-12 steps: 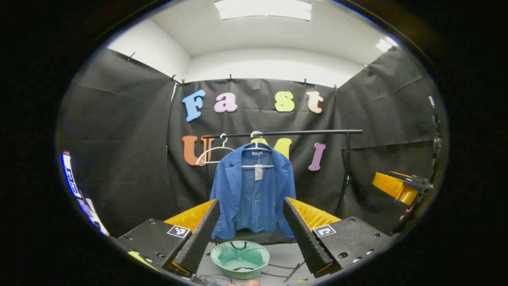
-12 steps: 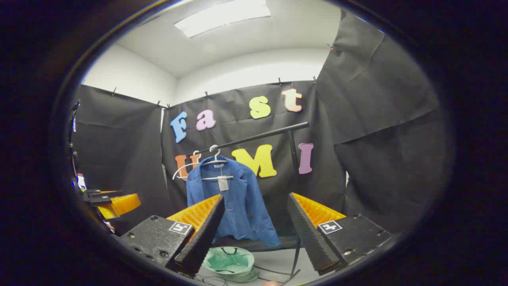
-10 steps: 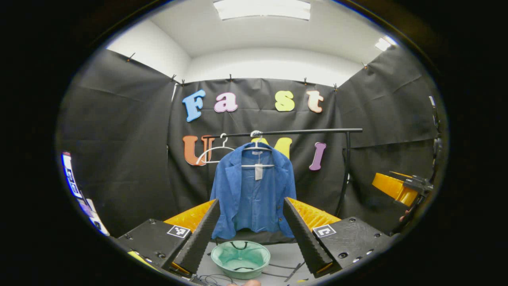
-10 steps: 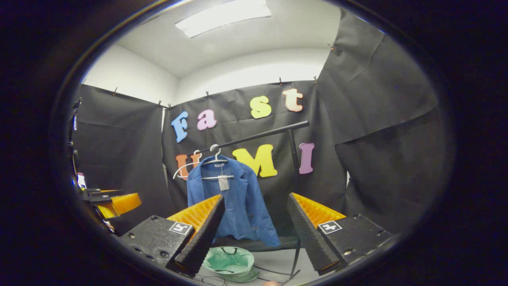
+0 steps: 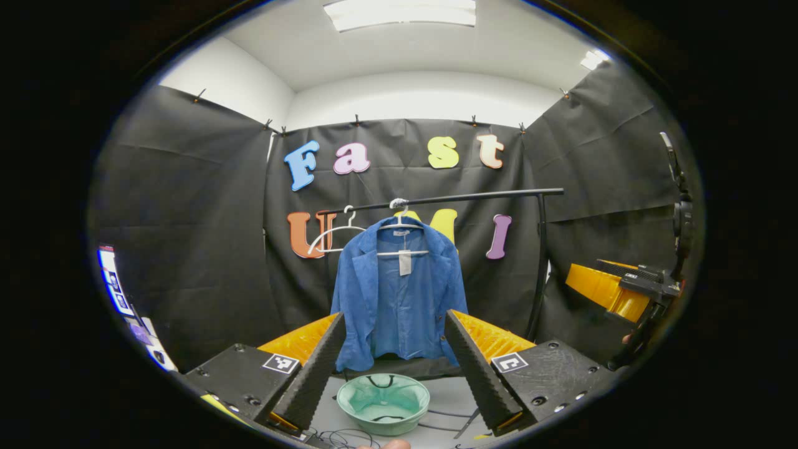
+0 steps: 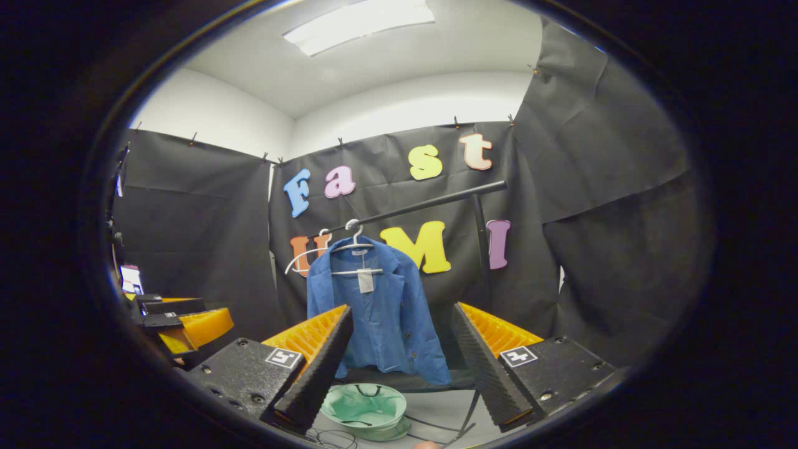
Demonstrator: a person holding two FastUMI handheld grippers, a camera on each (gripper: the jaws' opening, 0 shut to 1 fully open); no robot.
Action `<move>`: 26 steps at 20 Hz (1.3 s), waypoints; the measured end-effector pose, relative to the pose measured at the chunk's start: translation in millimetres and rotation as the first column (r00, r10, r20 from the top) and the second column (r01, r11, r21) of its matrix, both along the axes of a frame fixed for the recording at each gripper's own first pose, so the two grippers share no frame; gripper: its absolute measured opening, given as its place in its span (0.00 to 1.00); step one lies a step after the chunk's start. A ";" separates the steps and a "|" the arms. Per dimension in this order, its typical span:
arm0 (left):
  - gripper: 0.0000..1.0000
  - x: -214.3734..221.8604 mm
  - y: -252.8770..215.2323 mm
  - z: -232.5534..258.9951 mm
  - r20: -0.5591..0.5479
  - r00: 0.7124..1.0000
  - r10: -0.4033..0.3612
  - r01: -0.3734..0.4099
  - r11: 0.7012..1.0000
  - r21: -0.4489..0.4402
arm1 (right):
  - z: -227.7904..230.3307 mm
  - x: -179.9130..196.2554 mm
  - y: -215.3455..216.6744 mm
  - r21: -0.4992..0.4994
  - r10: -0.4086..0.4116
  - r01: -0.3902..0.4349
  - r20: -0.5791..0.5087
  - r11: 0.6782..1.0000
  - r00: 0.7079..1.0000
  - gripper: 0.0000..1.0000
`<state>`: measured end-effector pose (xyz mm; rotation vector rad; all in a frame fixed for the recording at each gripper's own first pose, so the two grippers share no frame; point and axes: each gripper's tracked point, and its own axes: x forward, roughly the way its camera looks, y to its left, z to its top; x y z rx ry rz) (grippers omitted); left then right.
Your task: Grasp the clothes on the hanger with both hands and then place them into the laundry hamper below.
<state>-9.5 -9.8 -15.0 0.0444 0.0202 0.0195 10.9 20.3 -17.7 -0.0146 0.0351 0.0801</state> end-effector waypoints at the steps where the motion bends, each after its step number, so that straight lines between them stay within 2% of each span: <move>1: 1.00 -1.3 0.7 2.3 0.003 1.000 0.003 -0.003 1.000 0.000 | -0.2 0.3 1.7 0.004 0.005 -0.005 -0.001 1.000 1.000 1.00; 6: 0.96 -3.5 3.6 10.0 0.032 0.999 0.011 -0.011 1.000 -0.005 | -3.6 -0.2 2.6 0.005 0.005 -0.004 -0.007 1.000 1.000 1.00; 7: 1.00 -3.5 3.2 10.9 0.038 0.999 0.011 -0.010 1.000 -0.008 | -5.1 1.4 2.5 0.007 0.003 -0.003 -0.009 1.000 1.000 0.99; 16: 1.00 -0.3 -1.1 7.0 0.032 0.999 0.007 -0.007 1.000 0.011 | -8.5 3.7 -1.6 0.014 0.002 -0.002 -0.023 1.000 1.000 0.99; 17: 0.96 -0.1 -0.9 6.8 0.033 0.999 0.008 -0.008 1.000 0.013 | -9.5 4.9 -2.7 0.015 0.002 -0.002 -0.025 1.000 1.000 0.99; 18: 1.00 0.3 -0.6 6.6 0.035 0.999 0.009 -0.010 1.000 0.014 | -9.1 5.0 -2.7 0.017 0.000 0.000 -0.027 1.000 1.000 0.99; 26: 1.00 0.5 -6.2 7.9 0.042 0.999 0.003 -0.004 1.000 0.017 | -8.3 2.5 -5.0 0.019 0.003 -0.002 -0.028 1.000 1.000 0.99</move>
